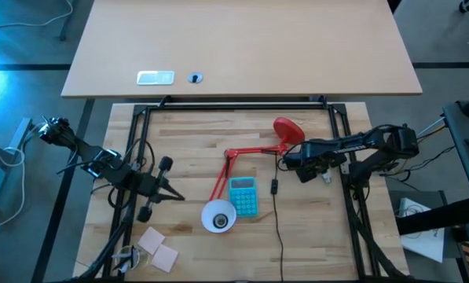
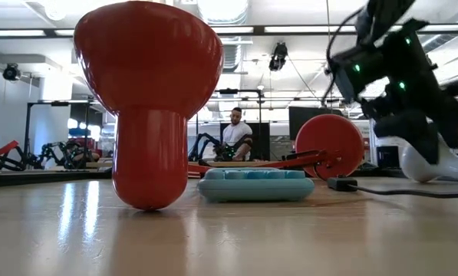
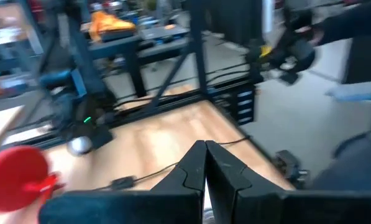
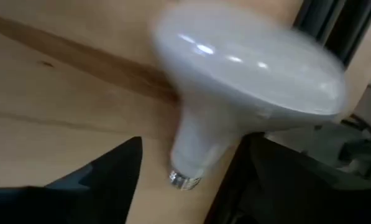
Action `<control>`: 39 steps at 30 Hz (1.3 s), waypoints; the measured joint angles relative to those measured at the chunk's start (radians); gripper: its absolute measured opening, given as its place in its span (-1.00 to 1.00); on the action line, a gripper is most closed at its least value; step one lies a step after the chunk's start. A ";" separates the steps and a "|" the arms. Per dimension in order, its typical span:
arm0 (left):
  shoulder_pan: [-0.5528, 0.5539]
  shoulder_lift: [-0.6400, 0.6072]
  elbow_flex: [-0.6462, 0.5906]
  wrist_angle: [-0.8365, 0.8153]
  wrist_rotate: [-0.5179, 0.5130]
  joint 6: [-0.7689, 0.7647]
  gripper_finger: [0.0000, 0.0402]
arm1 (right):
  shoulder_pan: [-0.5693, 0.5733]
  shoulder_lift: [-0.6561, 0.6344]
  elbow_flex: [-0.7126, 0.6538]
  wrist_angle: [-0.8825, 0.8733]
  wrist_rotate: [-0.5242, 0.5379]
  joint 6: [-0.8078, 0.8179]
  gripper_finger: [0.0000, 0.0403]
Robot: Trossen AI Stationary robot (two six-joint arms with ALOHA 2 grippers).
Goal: Screw lightbulb
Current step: Remove the lightbulb from the orange desk lamp, then return to Home Position
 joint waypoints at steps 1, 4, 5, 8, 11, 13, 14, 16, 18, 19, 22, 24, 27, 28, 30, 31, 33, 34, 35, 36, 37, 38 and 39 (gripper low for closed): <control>0.000 0.000 0.000 -0.004 -0.028 0.000 -1.00 | 0.000 -0.005 0.020 -0.014 0.010 -0.008 0.48; 0.000 0.001 0.000 -0.033 -0.125 -0.020 -1.00 | 0.000 -0.017 0.081 -0.068 0.064 -0.027 0.58; 0.000 0.002 -0.001 -0.040 -0.152 -0.039 -1.00 | 0.000 -0.020 0.110 -0.090 0.087 -0.029 0.60; 0.001 0.006 -0.001 -0.038 -0.277 0.002 -1.00 | -0.004 -0.026 0.207 -0.175 0.196 -0.054 0.65; 0.022 0.016 -0.001 0.017 -0.452 0.076 -1.00 | -0.004 -0.030 0.308 -0.188 0.343 -0.117 0.66; 0.056 0.017 -0.001 0.055 -0.524 0.124 -1.00 | -0.004 -0.031 0.362 -0.146 0.448 -0.208 0.65; 0.079 0.016 -0.001 0.073 -0.535 0.141 -1.00 | -0.004 -0.031 0.380 -0.105 0.495 -0.267 0.65; 0.131 0.014 -0.001 0.091 -0.533 0.148 -1.00 | -0.005 -0.036 0.391 0.024 0.541 -0.408 0.66; 0.192 0.014 -0.001 0.097 -0.508 0.134 -1.00 | -0.013 -0.051 0.380 0.206 0.537 -0.568 0.66; 0.227 0.014 -0.001 0.104 -0.492 0.125 -1.00 | -0.016 -0.062 0.368 0.295 0.525 -0.646 0.66; 0.350 0.023 -0.001 0.115 -0.439 0.102 -1.00 | -0.024 -0.093 0.317 0.525 0.498 -0.834 0.65; 0.440 0.033 -0.001 0.117 -0.377 0.091 -1.00 | -0.024 -0.127 0.275 0.615 0.493 -0.901 0.65; 0.565 0.040 0.002 0.136 -0.254 0.059 -1.00 | -0.023 -0.215 0.199 0.670 0.491 -0.919 0.65; 0.598 0.038 0.008 0.133 -0.211 0.047 -1.00 | -0.018 -0.258 0.166 0.665 0.491 -0.899 0.64; 0.640 0.025 0.020 0.132 -0.132 0.042 -1.00 | 0.003 -0.360 0.100 0.654 0.489 -0.871 0.63; 0.651 0.011 0.020 0.131 -0.109 0.048 -1.00 | 0.024 -0.419 0.067 0.654 0.485 -0.867 0.62; 0.659 -0.018 0.020 0.130 -0.102 0.077 -1.00 | 0.072 -0.539 0.009 0.659 0.480 -0.853 0.61; 0.660 -0.031 0.016 0.133 -0.102 0.096 -1.00 | 0.092 -0.596 -0.016 0.659 0.479 -0.845 0.60; 0.660 -0.047 0.011 0.130 -0.103 0.109 -1.00 | 0.108 -0.650 -0.039 0.656 0.477 -0.829 0.60; 0.660 -0.063 0.006 0.125 -0.103 0.118 -1.00 | 0.118 -0.700 -0.058 0.647 0.479 -0.802 0.59; 0.660 -0.076 0.003 0.125 -0.103 0.120 -1.00 | 0.124 -0.746 -0.076 0.638 0.481 -0.770 0.59; 0.660 -0.089 0.000 0.127 -0.103 0.120 -1.00 | 0.126 -0.790 -0.089 0.625 0.481 -0.741 0.59; 0.660 -0.103 -0.005 0.129 -0.103 0.119 -1.00 | 0.125 -0.827 -0.100 0.614 0.481 -0.714 0.59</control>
